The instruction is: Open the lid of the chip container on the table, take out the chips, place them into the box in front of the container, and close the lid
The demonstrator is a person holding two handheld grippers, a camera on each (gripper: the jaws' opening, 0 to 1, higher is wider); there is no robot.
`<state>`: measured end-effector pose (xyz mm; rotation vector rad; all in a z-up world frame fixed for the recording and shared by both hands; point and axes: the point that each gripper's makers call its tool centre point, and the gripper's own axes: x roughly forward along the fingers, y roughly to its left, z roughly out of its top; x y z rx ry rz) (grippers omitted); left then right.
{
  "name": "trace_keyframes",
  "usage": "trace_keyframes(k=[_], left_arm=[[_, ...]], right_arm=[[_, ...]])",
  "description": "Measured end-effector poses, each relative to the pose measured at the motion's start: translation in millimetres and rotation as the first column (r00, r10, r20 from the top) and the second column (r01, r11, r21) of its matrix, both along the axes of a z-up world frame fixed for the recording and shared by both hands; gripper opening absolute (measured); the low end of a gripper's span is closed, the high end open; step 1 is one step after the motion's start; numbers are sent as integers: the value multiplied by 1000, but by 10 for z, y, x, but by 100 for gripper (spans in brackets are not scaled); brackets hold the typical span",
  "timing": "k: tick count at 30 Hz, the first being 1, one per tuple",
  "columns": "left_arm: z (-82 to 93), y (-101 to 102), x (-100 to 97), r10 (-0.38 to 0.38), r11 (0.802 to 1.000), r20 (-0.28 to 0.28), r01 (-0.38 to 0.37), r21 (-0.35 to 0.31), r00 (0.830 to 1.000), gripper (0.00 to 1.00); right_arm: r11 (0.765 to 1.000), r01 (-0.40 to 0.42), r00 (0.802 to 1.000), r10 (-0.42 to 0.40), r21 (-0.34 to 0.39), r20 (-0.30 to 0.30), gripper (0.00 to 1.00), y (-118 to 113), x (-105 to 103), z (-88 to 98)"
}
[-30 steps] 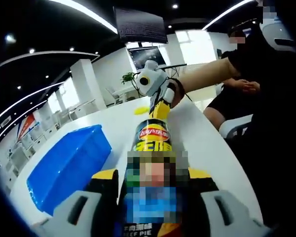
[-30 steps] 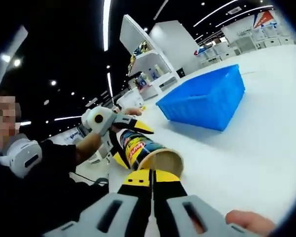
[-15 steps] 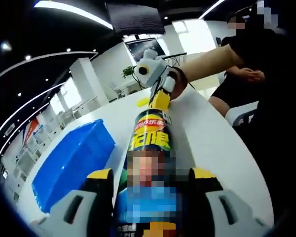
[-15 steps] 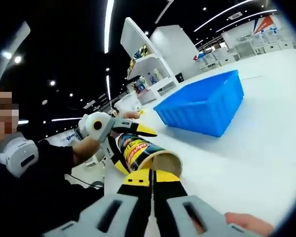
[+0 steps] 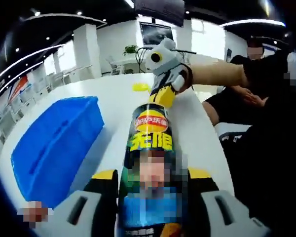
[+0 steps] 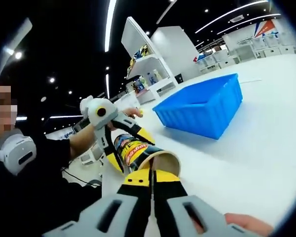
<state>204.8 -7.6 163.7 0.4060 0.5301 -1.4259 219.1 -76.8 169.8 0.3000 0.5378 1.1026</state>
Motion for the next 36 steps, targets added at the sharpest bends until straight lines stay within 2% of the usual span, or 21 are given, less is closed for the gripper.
trace_keyframes(k=[2, 3, 5, 7, 8, 10, 11, 12, 14, 18, 22, 25, 26, 27, 28, 29, 30, 32, 33, 35, 36], left_arm=[[92, 6, 29, 8, 1000, -23, -8, -7, 1000, 54], [99, 3, 86, 13, 1000, -13, -13, 5, 1000, 54], [6, 95, 153, -21, 988, 65, 11, 156, 998, 52], [-32, 99, 87, -31, 975, 30, 24, 222, 999, 48], [-77, 121, 58, -42, 957, 22, 34, 288, 999, 47], [-139, 120, 49, -61, 930, 20, 49, 364, 998, 47], [-149, 118, 46, -61, 925, 16, 51, 376, 998, 47], [-176, 124, 45, -66, 908, 9, 56, 415, 998, 47], [-201, 118, 33, -68, 889, -3, 62, 453, 998, 47], [-208, 124, -24, -89, 883, 18, 71, 463, 996, 47], [-176, 142, -130, -112, 899, 62, 75, 431, 992, 46], [-87, 145, -130, -111, 919, 102, 63, 389, 989, 46], [-23, 115, -99, -96, 937, 131, 45, 346, 987, 46], [8, 113, -88, -102, 942, 147, 48, 332, 984, 46], [64, 100, -72, -88, 954, 161, 37, 296, 983, 46], [78, 116, -67, -82, 956, 160, 33, 290, 984, 46], [116, 100, -56, -72, 968, 174, 27, 248, 982, 46], [193, 82, -28, -39, 987, 183, 9, 159, 982, 46], [210, 81, -22, -32, 990, 186, 6, 140, 982, 46], [292, 79, 0, 3, 999, 197, -11, 38, 980, 46], [337, 73, 26, 34, 999, 212, -27, -39, 977, 46]], right_arm=[[1000, 4, 1000, -4, -2, -1, 1, 5, 0, -4], [1000, 6, 1000, -6, -1, -3, 1, 8, -1, -4], [1000, 12, 1000, -12, 0, -9, 1, 15, 0, -4], [1000, 12, 1000, -12, -4, -13, 1, 31, -15, -2], [1000, 12, 1000, -12, -8, -14, 1, 36, -24, -2], [1000, 7, 1000, -7, -16, -11, 1, 53, -53, -3], [1000, 5, 1000, -6, -19, -10, 1, 58, -62, -5], [1000, 4, 1000, -4, -20, -10, 1, 61, -70, -6], [1000, 0, 1000, -1, -22, -12, 1, 69, -89, -8], [1000, -7, 1000, 7, -20, -19, 1, 78, -126, -6], [1000, -13, 1000, 13, 4, -18, 0, 89, -181, 54], [994, -7, 1000, 9, 110, -19, 0, 128, -176, 287], [992, 1, 1000, 1, 129, -14, 0, 117, -158, 379], [991, -5, 1000, 6, 136, -7, 0, 128, -160, 452], [991, -14, 1000, 14, 130, 3, 0, 153, -169, 548], [993, -22, 999, 18, 115, 28, 0, 175, -162, 603], [997, -39, 998, 36, 64, 55, 0, 195, -172, 653], [999, -41, 996, 39, 23, 85, 0, 232, -150, 778], [999, -42, 995, 40, 18, 86, 0, 221, -99, 834], [999, -44, 994, 43, 1, 96, 0, 255, -63, 931], [998, -43, 995, 46, -36, 84, 0, 223, 14, 958]])
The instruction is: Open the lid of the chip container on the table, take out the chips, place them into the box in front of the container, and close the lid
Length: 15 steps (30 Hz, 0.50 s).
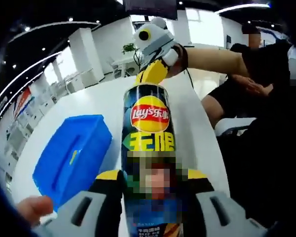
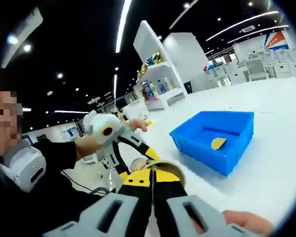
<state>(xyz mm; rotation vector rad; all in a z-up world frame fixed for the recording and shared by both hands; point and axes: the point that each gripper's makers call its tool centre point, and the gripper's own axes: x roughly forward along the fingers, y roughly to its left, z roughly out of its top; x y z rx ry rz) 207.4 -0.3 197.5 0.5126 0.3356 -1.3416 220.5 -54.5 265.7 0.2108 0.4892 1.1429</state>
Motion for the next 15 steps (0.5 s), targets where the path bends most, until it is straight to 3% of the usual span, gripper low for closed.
trace_keyframes(k=[2, 6, 15], left_arm=[[43, 20, 4, 13, 996, 23, -11, -86, 1000, 46], [133, 92, 2, 42, 976, 24, -36, -214, 999, 46], [211, 238, 16, 58, 968, 23, -50, -247, 998, 46]], right_arm=[[997, -16, 1000, 16, -79, 4, 0, -3, 60, 15], [990, -41, 999, 44, -136, 21, 0, 114, 113, 160], [972, -76, 995, 87, -222, 40, 0, 351, 148, 347]])
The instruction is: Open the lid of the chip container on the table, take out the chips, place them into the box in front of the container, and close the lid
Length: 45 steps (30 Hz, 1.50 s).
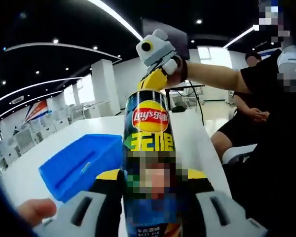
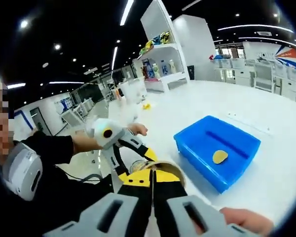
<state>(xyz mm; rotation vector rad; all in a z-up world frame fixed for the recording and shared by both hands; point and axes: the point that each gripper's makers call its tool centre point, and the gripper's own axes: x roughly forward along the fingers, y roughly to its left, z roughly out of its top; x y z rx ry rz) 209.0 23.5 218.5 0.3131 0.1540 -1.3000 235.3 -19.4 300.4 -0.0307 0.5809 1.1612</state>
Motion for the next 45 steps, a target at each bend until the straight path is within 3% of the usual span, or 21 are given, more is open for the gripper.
trace_keyframes(k=[11, 14, 31, 41, 45], left_arm=[[105, 171, -40, 49, 983, 21, -45, -177, 999, 46], [119, 215, -59, 51, 979, 24, -45, -200, 998, 46], [155, 377, -153, 66, 962, 9, -62, -265, 998, 46], [104, 234, -244, 42, 965, 16, -36, -259, 999, 45], [82, 181, -230, 13, 959, -16, -17, -282, 1000, 45]], right_arm=[[998, -62, 998, 62, -1, 17, 0, 392, -20, 172], [996, -84, 996, 84, -13, 23, 1, 499, -39, 206], [987, -160, 986, 160, 6, 37, 1, 1048, -200, 302], [977, -211, 977, 211, 21, 28, 1, 1222, -371, 254], [978, -208, 977, 208, 2, 52, 1, 1205, -338, 241]])
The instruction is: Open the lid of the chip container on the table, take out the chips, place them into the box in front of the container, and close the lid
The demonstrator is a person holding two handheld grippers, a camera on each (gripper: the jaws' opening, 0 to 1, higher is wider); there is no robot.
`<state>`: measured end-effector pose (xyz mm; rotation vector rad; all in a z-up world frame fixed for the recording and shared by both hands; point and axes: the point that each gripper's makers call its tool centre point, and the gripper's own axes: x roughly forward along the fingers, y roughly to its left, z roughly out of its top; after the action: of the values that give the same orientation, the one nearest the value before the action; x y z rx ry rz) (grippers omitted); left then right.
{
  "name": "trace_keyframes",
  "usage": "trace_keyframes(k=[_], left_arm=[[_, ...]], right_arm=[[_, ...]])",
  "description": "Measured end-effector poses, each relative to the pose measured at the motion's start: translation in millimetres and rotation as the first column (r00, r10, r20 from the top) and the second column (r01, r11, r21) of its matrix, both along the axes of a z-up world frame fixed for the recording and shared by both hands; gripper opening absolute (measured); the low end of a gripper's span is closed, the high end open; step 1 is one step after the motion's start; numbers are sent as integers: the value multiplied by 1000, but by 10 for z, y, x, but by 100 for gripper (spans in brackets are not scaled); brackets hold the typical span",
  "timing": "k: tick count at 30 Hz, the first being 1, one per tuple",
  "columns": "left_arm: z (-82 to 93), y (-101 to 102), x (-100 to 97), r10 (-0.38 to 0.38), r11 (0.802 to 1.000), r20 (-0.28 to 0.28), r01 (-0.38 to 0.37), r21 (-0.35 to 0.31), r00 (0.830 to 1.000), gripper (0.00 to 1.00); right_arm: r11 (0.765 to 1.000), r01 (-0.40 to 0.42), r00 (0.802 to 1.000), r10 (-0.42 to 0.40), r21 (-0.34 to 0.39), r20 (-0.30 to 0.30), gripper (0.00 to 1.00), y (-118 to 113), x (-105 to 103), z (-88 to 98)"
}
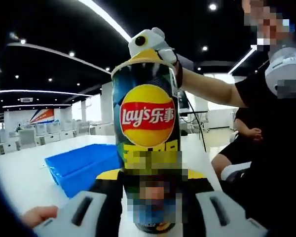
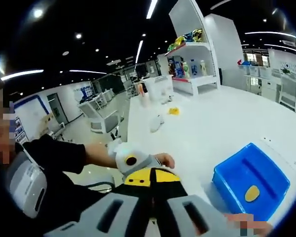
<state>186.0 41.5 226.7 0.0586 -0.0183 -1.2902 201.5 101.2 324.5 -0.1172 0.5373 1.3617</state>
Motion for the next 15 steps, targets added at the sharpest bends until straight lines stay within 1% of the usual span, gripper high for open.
trace_keyframes(k=[3, 6, 9, 12, 15], left_arm=[[-5, -21, 33, -16, 1000, 1, 16, -18, 1000, 45], [4, -70, 37, -24, 999, 5, 24, -30, 1000, 45], [11, -113, 28, -27, 999, 9, 27, -32, 1000, 45], [9, -125, 65, -34, 999, 11, 34, -34, 999, 45], [9, -188, 62, -38, 999, 17, 38, -30, 999, 45]], right_arm=[[1000, 11, 1000, -11, 0, 1, 1, -53, 30, 4], [1000, 20, 1000, -20, 4, 16, 1, -103, 51, 8], [1000, 28, 999, -28, 11, 19, 1, -143, 57, 12], [999, 35, 999, -35, 13, 27, 1, -192, 49, 17], [999, 35, 999, -36, 18, 31, 1, -251, 48, 20]])
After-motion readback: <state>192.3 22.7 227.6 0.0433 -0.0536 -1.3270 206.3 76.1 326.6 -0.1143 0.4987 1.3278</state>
